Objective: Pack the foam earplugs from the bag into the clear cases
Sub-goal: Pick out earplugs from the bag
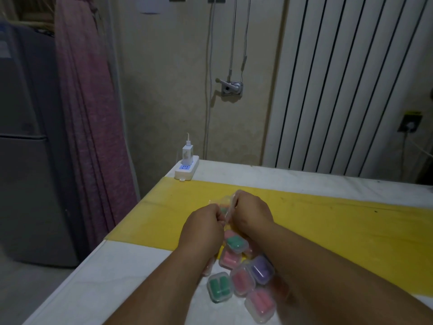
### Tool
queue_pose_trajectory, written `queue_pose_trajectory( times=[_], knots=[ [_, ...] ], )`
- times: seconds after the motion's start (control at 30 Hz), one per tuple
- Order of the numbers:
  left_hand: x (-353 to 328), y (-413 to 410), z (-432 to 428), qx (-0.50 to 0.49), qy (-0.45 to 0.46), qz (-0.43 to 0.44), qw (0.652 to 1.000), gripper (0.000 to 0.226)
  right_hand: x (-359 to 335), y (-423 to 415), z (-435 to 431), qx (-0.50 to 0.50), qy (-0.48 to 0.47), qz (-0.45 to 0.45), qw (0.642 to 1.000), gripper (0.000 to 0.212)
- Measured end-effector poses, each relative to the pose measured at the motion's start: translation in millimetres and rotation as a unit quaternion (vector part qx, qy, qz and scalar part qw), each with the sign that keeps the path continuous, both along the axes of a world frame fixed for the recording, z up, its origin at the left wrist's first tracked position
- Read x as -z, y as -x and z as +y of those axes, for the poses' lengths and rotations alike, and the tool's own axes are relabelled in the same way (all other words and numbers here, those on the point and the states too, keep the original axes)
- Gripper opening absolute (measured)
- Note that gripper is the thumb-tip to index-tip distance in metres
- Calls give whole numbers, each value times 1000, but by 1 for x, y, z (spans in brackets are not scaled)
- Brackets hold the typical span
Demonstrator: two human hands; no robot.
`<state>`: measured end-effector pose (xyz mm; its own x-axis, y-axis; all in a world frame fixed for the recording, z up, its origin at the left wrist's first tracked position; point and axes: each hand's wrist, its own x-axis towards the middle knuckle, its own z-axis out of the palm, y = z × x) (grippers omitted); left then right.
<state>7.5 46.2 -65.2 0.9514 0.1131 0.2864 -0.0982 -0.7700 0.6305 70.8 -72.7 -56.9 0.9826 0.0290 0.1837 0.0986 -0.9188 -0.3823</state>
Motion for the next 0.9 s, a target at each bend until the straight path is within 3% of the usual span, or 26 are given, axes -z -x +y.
queue_pose_trajectory(
  times=[0.17, 0.3, 0.53, 0.67, 0.8, 0.9],
  knots=[
    [0, 0, 0, -2, -6, 0, 1000, 13, -3, 5, -2, -30, -62, 25, 997, 15],
    [0, 0, 0, -3, -5, 0, 1000, 10, -5, 0, -1, -49, 9, 38, 998, 24],
    [0, 0, 1, -6, -6, 7, 1000, 8, -18, 2, 2, -99, 73, 93, 988, 6],
    [0, 0, 1, -4, -11, 10, 1000, 10, -24, 11, -16, -73, -24, 53, 996, 21],
    [0, -1, 1, -4, -17, 8, 1000, 9, -28, 25, -35, -33, -137, 3, 990, 11],
    [0, -1, 0, -5, -19, 13, 1000, 9, -26, 33, -46, -11, -153, -12, 988, 7]
  ],
)
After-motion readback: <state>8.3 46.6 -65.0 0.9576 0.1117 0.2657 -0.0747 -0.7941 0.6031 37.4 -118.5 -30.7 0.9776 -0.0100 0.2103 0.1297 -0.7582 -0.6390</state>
